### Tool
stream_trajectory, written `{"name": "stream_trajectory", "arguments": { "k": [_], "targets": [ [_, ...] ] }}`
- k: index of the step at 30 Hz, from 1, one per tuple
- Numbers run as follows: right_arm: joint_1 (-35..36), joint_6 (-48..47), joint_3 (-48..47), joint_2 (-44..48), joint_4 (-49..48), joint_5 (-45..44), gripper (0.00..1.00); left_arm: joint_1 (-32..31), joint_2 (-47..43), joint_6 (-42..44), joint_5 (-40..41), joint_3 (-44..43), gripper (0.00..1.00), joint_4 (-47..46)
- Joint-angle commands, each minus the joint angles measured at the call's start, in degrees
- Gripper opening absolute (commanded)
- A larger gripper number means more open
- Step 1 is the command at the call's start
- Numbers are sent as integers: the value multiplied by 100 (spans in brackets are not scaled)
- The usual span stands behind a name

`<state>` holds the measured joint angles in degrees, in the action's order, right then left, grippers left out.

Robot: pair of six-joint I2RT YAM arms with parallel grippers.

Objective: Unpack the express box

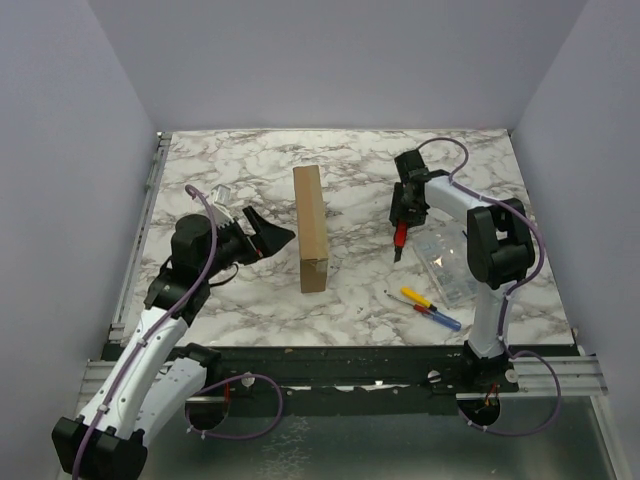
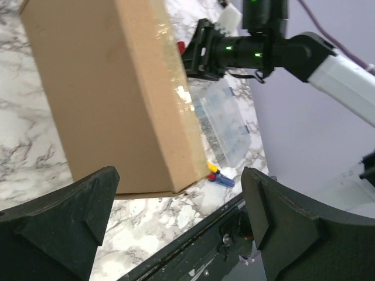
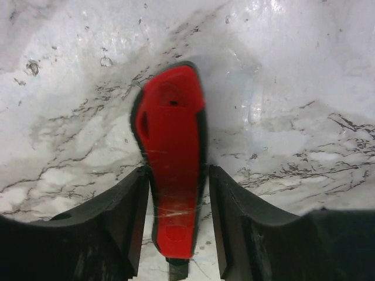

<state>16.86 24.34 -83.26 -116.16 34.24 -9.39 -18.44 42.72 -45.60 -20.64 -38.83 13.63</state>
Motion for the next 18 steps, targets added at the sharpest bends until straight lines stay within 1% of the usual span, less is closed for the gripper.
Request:
{"name": "stream_trajectory", "arguments": {
  "k": [1, 4, 6, 7, 9, 13, 16, 18],
  "targets": [
    [56, 16, 216, -40, -301, 168, 41, -5, 80, 374, -864, -440, 95, -274],
    [88, 98, 410, 193, -453, 233, 17, -147, 143, 263, -1089, -554, 95, -955],
    [118, 144, 558, 581, -506, 161, 3, -429, 316, 98, -1046, -659, 95, -1455],
    [130, 164, 632, 796, -507, 134, 1, -640, 465, 78, -969, -766, 95, -1628],
    [130, 174, 741, 1334, -466, 230, 0, -1218, 806, 197, -715, -1039, 95, -1715],
    [121, -5, 966, 2483, -242, 988, 0, -2128, 1463, 659, 85, -1631, 94, -1802],
    [125, -140, 1413, 3608, -336, 1785, 0, -2589, 1976, 766, 483, -2022, 94, -1989],
    [125, -216, 1897, 4470, -715, 2273, 0, -2707, 2285, 619, 429, -2169, 93, -2269]
  ]
}}
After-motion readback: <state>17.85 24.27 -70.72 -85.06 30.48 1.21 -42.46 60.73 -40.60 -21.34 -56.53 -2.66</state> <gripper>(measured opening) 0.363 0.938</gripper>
